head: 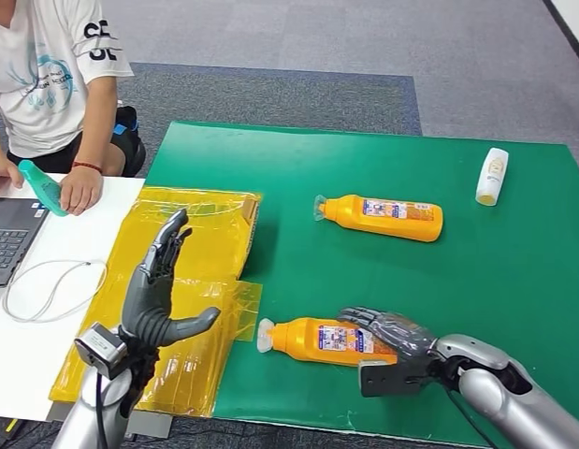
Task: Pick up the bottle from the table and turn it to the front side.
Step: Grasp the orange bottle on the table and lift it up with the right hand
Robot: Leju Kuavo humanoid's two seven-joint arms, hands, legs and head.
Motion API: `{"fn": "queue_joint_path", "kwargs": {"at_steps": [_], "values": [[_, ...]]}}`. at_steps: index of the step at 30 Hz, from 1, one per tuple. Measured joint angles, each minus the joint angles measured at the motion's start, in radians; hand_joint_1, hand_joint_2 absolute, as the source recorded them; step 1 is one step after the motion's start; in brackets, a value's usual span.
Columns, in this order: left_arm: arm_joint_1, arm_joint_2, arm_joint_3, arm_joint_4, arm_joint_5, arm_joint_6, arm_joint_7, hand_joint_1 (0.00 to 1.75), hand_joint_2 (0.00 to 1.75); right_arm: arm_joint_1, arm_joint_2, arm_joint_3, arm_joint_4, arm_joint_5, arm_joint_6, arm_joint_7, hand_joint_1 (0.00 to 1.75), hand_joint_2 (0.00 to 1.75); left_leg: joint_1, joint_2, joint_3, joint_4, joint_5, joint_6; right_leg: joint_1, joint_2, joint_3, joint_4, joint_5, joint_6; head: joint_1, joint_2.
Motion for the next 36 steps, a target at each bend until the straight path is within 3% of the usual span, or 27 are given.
{"fn": "queue_joint_path", "kwargs": {"at_steps": [9,19,29,36], "values": [[0.002,0.003,0.006,-0.008,-0.006,0.003,0.0,0.0,1.75,-0.002,0.004,0.0,0.025,0.057,-0.002,0.04,0.0,1.75,0.0,0.0,0.0,0.0,0.0,0.0,0.0,0.0,0.001,0.0,0.0,0.0,0.0,0.0],[0.001,0.003,0.006,-0.01,-0.008,0.001,0.0,0.0,1.75,-0.034,0.043,0.014,0.07,0.085,0.021,0.057,0.0,1.75,0.0,0.0,0.001,0.0,0.0,0.0,0.0,0.0,0.001,0.0,0.0,0.0,0.0,0.0],[-0.001,0.003,0.006,-0.01,-0.02,0.0,0.0,0.0,1.75,-0.1,0.116,0.064,0.143,0.169,0.021,0.119,0.0,1.75,0.0,0.0,0.001,0.0,0.0,-0.001,0.0,0.0,0.001,0.0,0.0,0.0,0.0,0.0],[0.0,0.004,0.014,-0.019,-0.022,0.0,0.0,0.0,1.75,-0.125,0.116,0.086,0.16,0.191,0.033,0.142,0.0,1.75,0.0,0.0,0.001,0.0,0.0,0.0,0.0,0.0,0.001,0.0,0.0,0.0,0.0,0.0]]}}
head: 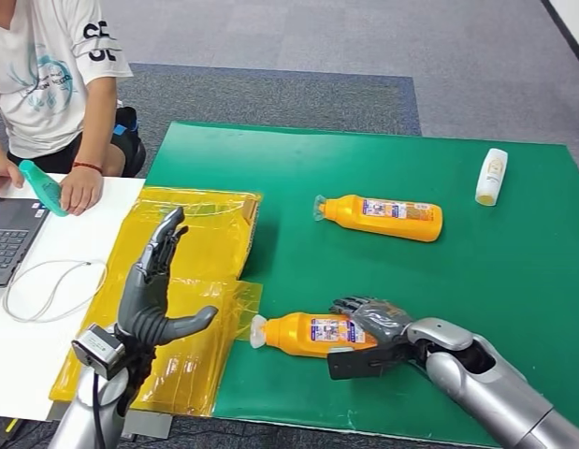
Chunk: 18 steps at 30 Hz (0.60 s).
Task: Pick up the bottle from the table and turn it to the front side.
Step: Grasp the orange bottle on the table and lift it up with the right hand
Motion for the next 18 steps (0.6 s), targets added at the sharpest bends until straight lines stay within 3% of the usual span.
{"fn": "queue_joint_path", "kwargs": {"at_steps": [10,18], "values": [[0.006,0.009,0.009,-0.008,0.0,0.004,0.0,0.0,1.75,-0.035,-0.107,-0.002,0.001,0.0,0.057,0.014,0.0,1.75,0.0,0.0,0.0,0.0,0.0,0.001,0.0,0.0,0.0,0.0,0.0,0.0,0.0,0.0],[0.006,0.014,0.01,-0.009,0.0,0.004,0.0,0.0,1.75,-0.045,-0.135,-0.001,0.001,0.002,0.065,0.017,0.0,1.75,0.0,0.0,0.0,0.0,0.0,0.0,0.0,0.0,0.0,0.0,0.0,0.0,0.0,0.0]]}}
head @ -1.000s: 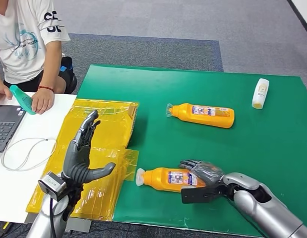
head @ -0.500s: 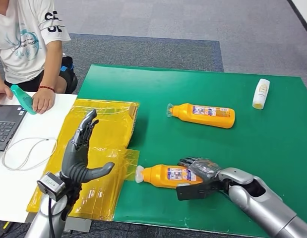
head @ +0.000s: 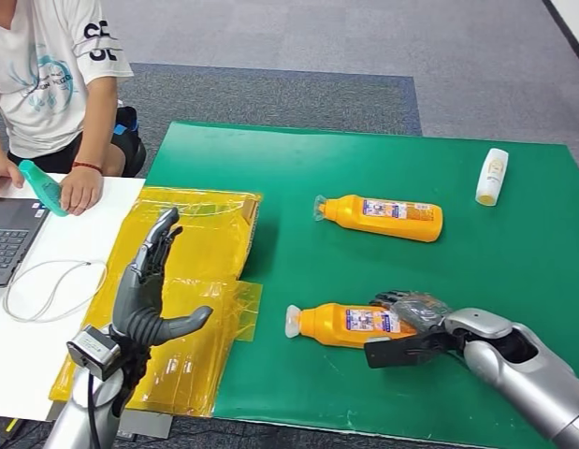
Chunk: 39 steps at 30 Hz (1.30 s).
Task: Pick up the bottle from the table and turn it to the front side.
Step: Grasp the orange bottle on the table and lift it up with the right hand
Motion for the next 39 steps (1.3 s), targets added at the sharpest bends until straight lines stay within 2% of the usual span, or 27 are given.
{"fn": "queue_joint_path", "kwargs": {"at_steps": [2,6,14,19,23,31,39], "values": [[-0.001,0.001,0.0,0.0,0.0,0.0,0.0,0.0,1.75,-0.001,0.0,0.0,0.002,-0.002,0.0,-0.002,0.03,1.75,0.0,0.0,0.0,0.0,0.0,0.0,0.0,0.0,0.0,0.0,0.0,0.0,0.0,0.0],[-0.003,0.001,0.0,0.0,0.0,0.0,0.0,0.0,1.75,0.001,0.0,0.0,0.007,-0.018,-0.009,-0.018,1.75,1.75,0.0,0.0,0.0,0.0,0.0,0.0,0.0,0.0,0.0,0.0,0.0,0.0,0.0,0.0],[-0.007,0.0,0.0,0.0,0.0,-0.006,0.0,0.0,1.75,0.053,0.011,-0.045,0.008,-0.092,-0.098,-0.082,1.75,1.75,0.0,0.0,0.001,0.0,0.0,0.0,0.0,0.0,0.0,0.0,0.0,0.0,0.0,0.0],[-0.004,0.001,-0.001,0.0,0.003,-0.002,0.0,0.0,1.75,0.136,0.04,-0.138,0.011,-0.176,-0.149,-0.157,1.75,1.75,0.001,0.0,0.001,0.0,-0.001,0.0,0.001,0.0,0.001,0.0,0.0,0.0,0.0,0.0],[0.004,0.002,-0.002,0.0,0.003,0.0,0.0,0.0,1.75,0.21,0.088,-0.239,0.012,-0.203,-0.172,-0.193,1.75,1.75,0.001,0.0,0.002,0.0,-0.002,-0.001,0.001,0.0,0.001,0.0,-0.001,-0.001,0.0,0.0],[0.012,0.002,-0.002,0.0,0.003,-0.004,0.0,0.0,1.75,0.308,0.168,-0.398,0.016,-0.316,-0.123,-0.271,1.75,1.75,0.001,0.0,0.003,0.0,-0.002,-0.002,0.001,0.0,0.002,0.0,-0.002,-0.001,0.0,0.0],[0.019,0.004,-0.003,0.0,0.003,-0.011,0.0,0.0,1.75,0.385,0.255,-0.516,0.045,-0.51,-0.017,-0.365,1.75,1.75,0.001,0.0,0.002,0.0,-0.002,-0.002,0.001,0.0,0.002,0.0,-0.002,-0.002,0.0,0.0]]}}
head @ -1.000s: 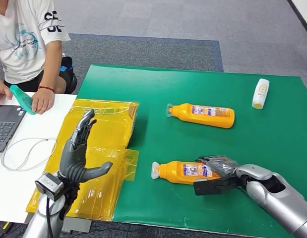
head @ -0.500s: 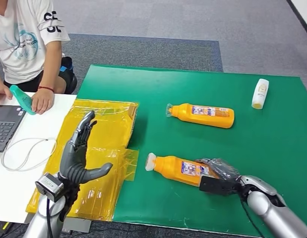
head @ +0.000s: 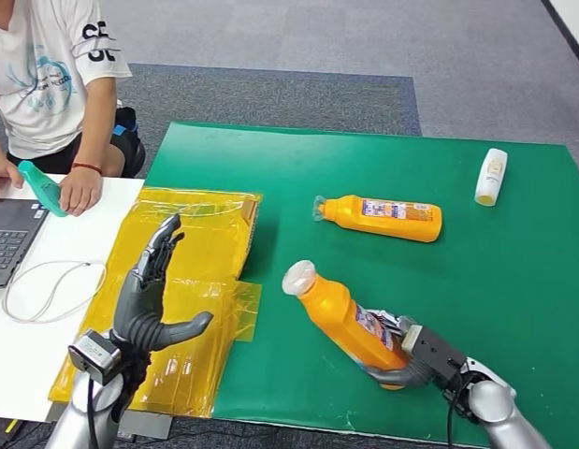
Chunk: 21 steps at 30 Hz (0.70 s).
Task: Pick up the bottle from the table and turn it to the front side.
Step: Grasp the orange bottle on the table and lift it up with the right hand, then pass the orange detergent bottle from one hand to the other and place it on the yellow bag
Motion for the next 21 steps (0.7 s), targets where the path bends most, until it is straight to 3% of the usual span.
{"fn": "queue_joint_path", "kwargs": {"at_steps": [8,15,21], "values": [[-0.001,0.001,-0.004,0.013,0.019,-0.027,0.026,0.0,1.75,0.025,0.11,-0.079,0.015,-0.094,0.082,-0.067,1.75,1.75,0.0,0.0,-0.001,0.0,0.0,0.0,0.0,0.0,-0.001,0.0,-0.001,0.0,0.0,0.0],[-0.077,0.038,-0.012,0.216,0.267,-0.375,0.009,0.0,1.75,-0.017,0.179,-0.081,0.0,-0.069,0.084,-0.075,1.75,1.75,0.0,0.0,-0.001,0.0,0.001,-0.001,0.0,0.0,-0.002,0.0,0.0,0.0,0.0,0.0],[-0.176,0.071,-0.029,0.431,0.251,-0.393,0.008,0.0,1.75,-0.066,0.224,-0.035,-0.007,-0.01,0.037,-0.093,1.75,1.75,0.0,0.001,-0.001,0.0,0.002,-0.002,0.0,0.0,-0.002,0.001,0.001,-0.001,0.0,0.0]]}}
